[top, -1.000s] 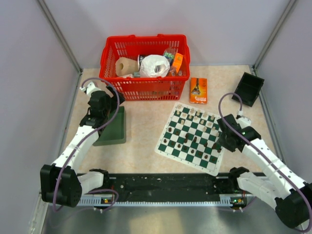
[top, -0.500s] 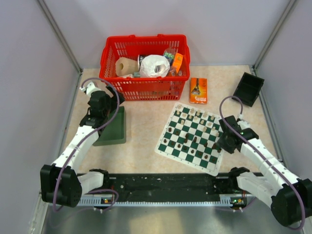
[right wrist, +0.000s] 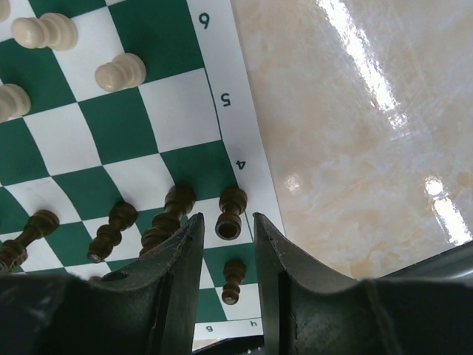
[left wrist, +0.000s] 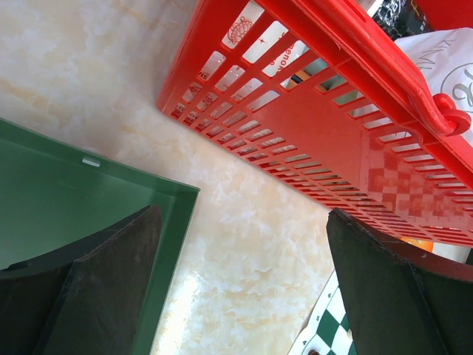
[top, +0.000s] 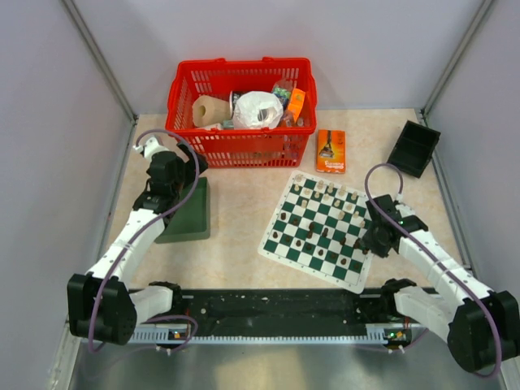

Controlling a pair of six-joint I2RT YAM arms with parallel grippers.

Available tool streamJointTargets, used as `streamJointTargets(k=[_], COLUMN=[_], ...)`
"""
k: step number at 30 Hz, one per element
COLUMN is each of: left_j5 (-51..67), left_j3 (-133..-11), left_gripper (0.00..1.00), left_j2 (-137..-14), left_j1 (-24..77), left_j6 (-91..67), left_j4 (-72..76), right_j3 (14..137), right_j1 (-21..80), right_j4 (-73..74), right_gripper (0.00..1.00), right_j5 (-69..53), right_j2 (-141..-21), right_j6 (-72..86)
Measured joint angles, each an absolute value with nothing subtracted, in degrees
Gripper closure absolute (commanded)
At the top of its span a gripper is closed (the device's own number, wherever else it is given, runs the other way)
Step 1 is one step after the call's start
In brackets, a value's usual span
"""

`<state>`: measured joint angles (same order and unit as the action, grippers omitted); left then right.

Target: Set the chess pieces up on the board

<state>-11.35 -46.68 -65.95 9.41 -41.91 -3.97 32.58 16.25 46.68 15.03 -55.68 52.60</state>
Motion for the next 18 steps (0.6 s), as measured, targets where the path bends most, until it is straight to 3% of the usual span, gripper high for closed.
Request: streamJointTargets(k=[18], left_j5=[-11.35], left_j3=[-46.68], left_gripper=[0.01], left_j2=[-66.17], left_j1=[9.15], left_j6=[-41.91], left_j4=[-3.77], right_j3=[31.42], right_j1=[16.23], right_j4=[45.01], right_gripper=[0.82], right_j5=[14.9], right_j2=[-56.86], right_j6=[52.47])
